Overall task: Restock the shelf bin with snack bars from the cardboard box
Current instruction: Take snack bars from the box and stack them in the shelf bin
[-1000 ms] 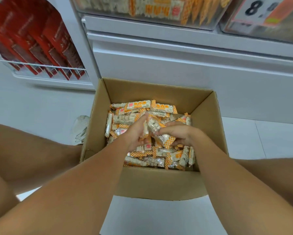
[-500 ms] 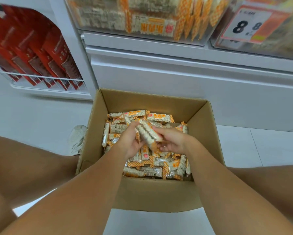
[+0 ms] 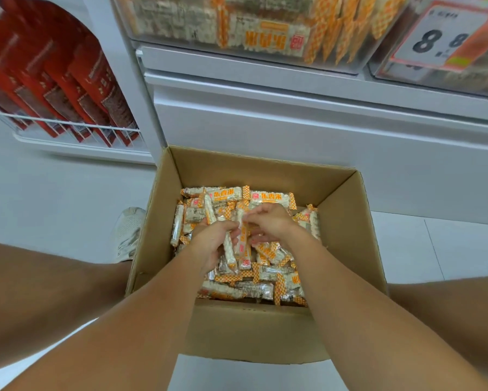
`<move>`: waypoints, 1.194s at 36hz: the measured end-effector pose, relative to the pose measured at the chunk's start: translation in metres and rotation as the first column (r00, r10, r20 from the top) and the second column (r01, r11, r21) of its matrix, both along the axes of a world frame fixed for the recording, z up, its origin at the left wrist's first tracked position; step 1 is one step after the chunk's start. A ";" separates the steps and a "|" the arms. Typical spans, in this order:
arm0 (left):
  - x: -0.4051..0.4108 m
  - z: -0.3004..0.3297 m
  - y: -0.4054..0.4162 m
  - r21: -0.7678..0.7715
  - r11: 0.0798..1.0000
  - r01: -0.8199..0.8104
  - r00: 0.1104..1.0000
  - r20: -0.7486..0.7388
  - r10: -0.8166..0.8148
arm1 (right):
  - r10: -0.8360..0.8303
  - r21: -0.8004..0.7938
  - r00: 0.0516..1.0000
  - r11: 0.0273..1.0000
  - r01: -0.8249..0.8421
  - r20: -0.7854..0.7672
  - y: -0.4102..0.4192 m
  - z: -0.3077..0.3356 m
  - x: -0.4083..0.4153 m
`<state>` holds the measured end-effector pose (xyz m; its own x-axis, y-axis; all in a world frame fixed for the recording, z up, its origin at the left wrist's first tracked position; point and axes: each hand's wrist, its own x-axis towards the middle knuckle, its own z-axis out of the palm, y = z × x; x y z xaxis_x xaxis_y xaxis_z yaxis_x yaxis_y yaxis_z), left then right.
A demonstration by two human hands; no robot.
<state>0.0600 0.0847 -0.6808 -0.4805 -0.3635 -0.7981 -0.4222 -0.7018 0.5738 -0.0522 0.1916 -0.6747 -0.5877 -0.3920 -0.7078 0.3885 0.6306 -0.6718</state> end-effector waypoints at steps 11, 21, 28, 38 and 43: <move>0.007 -0.013 -0.001 -0.147 0.978 0.147 0.964 0.242 -0.109 | 0.007 -0.044 0.999 0.999 -0.008 -0.034 -0.011 -0.021 0.013; 0.012 0.001 -0.001 0.107 0.968 0.226 0.971 0.058 -0.233 | -0.126 -0.205 0.927 0.956 0.208 0.354 0.011 -0.012 0.001; 0.008 0.009 0.003 0.138 0.980 0.143 0.989 0.018 -0.147 | -0.069 -0.088 0.949 0.995 0.044 -0.307 0.000 -0.004 -0.009; 0.009 0.016 0.001 0.197 0.980 0.017 1.000 0.015 -0.020 | 0.624 0.709 0.648 0.682 -0.180 -0.436 0.005 -0.006 -0.036; 0.004 0.022 -0.004 0.154 0.988 -0.001 1.000 0.008 0.000 | 0.297 0.241 0.932 0.939 -0.245 -0.209 0.016 0.024 -0.036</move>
